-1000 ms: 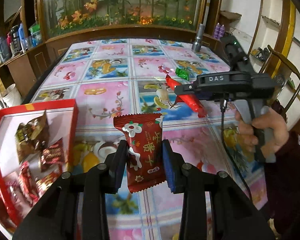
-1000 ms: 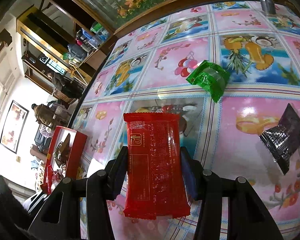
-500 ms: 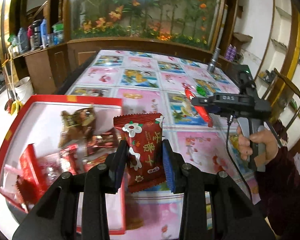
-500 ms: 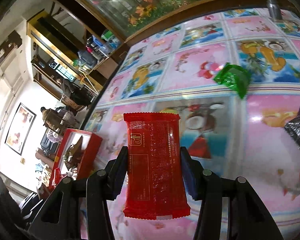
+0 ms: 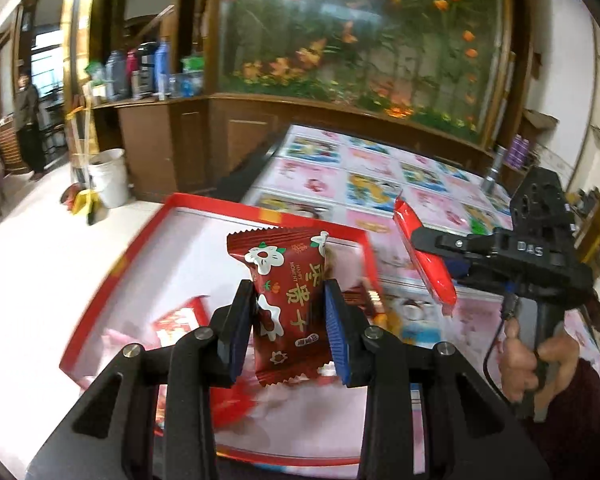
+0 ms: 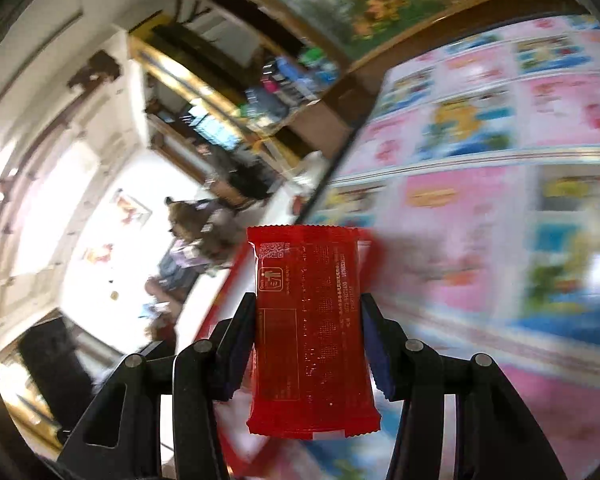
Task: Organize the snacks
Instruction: 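Carry both red packets over the box and open both tools to drop them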
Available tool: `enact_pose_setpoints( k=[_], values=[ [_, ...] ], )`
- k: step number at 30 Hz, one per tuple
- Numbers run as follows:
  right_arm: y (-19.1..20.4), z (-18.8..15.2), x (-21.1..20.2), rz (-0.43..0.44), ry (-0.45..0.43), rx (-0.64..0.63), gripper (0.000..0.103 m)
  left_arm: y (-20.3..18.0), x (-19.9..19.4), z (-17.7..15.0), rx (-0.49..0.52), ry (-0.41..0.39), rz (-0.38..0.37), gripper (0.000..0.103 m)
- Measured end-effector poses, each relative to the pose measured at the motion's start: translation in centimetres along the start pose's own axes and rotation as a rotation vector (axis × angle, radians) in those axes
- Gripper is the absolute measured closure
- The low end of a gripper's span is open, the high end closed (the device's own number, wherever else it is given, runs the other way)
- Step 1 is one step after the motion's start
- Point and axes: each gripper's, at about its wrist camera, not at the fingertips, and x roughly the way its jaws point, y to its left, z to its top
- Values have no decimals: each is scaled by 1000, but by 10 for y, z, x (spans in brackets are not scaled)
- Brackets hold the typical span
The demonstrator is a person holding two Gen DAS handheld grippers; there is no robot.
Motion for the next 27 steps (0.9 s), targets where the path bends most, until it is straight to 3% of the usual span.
enact_pose_setpoints(
  k=[3,6,11,16,17,19,20,23,27],
  values=[
    [19,-6,28,73,27,6,53,15,2,-2,-25,0,31,71],
    [33,-12,54,91,73,-4,53,27,4,-5,-40,-2,63,71],
    [48,-26,86,78,154,-50,52,43,14,-10,-65,17,107,71],
    [54,-33,92,50,181,-88,52,50,25,-15,-90,48,152,69],
    [54,-33,91,41,182,-96,51,49,28,-15,-87,55,162,67],
    [52,-31,86,34,179,-108,46,47,30,-16,-81,67,172,46],
    [50,-30,82,26,164,-106,39,47,28,-15,-81,63,173,39],
    [41,-22,71,13,131,-82,37,45,21,-14,-74,30,190,30],
    [20,-10,55,-16,69,-12,35,43,20,-11,-65,23,208,27]
  ],
)
